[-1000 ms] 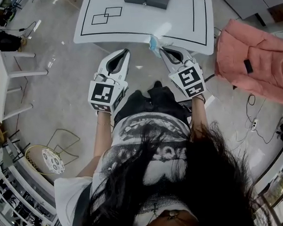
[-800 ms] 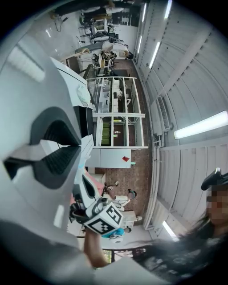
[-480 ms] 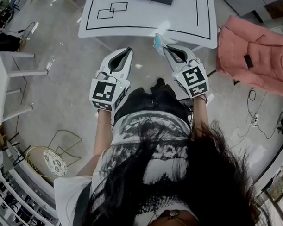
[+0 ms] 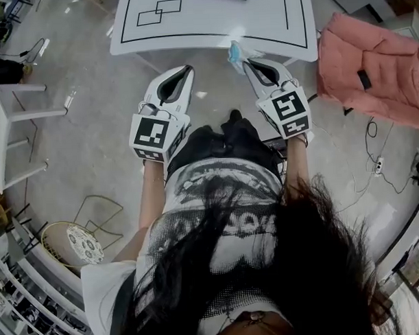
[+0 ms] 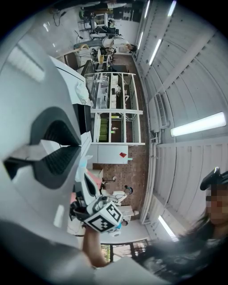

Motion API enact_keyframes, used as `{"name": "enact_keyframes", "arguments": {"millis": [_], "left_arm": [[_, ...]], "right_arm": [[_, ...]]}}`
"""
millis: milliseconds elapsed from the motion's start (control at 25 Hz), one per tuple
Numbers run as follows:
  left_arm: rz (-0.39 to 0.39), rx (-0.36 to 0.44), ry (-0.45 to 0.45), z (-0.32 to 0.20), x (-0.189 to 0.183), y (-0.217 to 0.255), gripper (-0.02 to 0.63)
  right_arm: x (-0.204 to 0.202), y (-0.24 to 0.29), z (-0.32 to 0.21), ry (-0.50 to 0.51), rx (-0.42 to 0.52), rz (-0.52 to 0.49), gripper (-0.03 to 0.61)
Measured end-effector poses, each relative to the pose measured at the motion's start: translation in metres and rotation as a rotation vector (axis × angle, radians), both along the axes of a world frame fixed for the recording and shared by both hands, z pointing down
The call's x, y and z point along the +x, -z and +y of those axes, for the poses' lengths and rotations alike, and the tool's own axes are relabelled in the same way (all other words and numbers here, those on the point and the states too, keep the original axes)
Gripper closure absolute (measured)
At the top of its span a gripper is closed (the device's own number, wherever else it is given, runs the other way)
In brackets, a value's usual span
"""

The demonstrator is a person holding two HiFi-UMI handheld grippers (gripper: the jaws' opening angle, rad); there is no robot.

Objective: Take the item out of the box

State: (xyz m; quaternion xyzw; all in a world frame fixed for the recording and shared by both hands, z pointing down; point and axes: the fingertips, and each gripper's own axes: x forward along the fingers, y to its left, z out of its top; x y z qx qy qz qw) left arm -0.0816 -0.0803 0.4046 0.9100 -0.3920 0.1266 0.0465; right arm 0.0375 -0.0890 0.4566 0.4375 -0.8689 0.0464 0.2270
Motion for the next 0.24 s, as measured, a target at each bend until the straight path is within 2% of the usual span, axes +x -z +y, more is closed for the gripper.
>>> {"name": "enact_keyframes", "arguments": {"millis": [240], "left_arm": [[0.010,0.006,-0.002,0.0081,-0.0079,0.0020,0.614]], "right_arm": [[-0.0012,0.0014,0.0054,-0.013,0.011,0.008,0.569]]}}
